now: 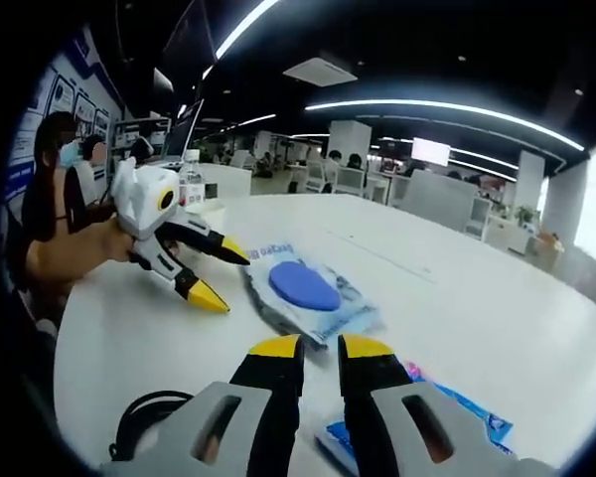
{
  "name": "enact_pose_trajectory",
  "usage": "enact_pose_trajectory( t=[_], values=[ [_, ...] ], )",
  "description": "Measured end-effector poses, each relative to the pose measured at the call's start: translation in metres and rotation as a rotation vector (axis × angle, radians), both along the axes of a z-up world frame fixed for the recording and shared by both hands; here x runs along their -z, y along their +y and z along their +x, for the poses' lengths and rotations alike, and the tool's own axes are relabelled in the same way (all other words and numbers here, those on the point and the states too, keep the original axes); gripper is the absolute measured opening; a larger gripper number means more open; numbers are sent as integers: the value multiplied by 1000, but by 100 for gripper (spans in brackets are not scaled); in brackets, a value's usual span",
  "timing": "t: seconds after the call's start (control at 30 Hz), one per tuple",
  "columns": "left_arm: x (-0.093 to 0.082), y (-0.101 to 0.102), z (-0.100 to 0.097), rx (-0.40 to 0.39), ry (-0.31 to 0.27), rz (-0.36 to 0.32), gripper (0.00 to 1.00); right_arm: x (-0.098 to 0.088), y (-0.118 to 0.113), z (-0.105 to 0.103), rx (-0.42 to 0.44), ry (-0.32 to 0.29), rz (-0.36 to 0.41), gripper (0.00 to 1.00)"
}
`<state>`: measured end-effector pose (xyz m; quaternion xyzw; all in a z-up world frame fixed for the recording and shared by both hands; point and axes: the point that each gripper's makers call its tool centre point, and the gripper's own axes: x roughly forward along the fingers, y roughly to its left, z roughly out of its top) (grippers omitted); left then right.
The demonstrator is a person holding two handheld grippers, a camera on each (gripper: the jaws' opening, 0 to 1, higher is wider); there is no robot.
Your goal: Arrange the tabletop items into an orderly group along one side of the table until the central work area is clear of visible clutter.
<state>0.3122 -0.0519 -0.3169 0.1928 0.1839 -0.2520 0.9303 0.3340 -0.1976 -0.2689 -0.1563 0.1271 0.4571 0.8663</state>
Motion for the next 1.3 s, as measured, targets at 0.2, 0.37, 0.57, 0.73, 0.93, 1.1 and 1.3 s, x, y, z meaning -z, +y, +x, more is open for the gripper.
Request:
enact_pose_trajectory(
  t=[0.2, 0.37, 0.57, 0.73, 0.93, 1.1, 1.3],
  values=[
    [-2, 0, 3, 5, -8, 22, 47, 5, 9, -2, -35, -7, -26, 12],
    [-3, -1, 5, -1, -5, 8, 46, 10, 16, -4, -66, -26, -76, 12],
    [-2, 1, 12, -11, -6, 30, 44, 16, 28, -11, -113, -89, -181, 12],
    [-3, -1, 13, -11, -3, 29, 44, 20, 37, -11, -149, -134, -237, 12],
    [-8, -1, 20, -18, -4, 40, 41, 20, 45, -9, -176, -149, -262, 12],
    [-10, 0, 31, -16, -3, 55, 39, 22, 48, -4, -198, -159, -298, 12],
    [-8, -4, 30, -17, 8, 61, 38, 27, 53, -1, -235, -185, -351, 11]
  ],
)
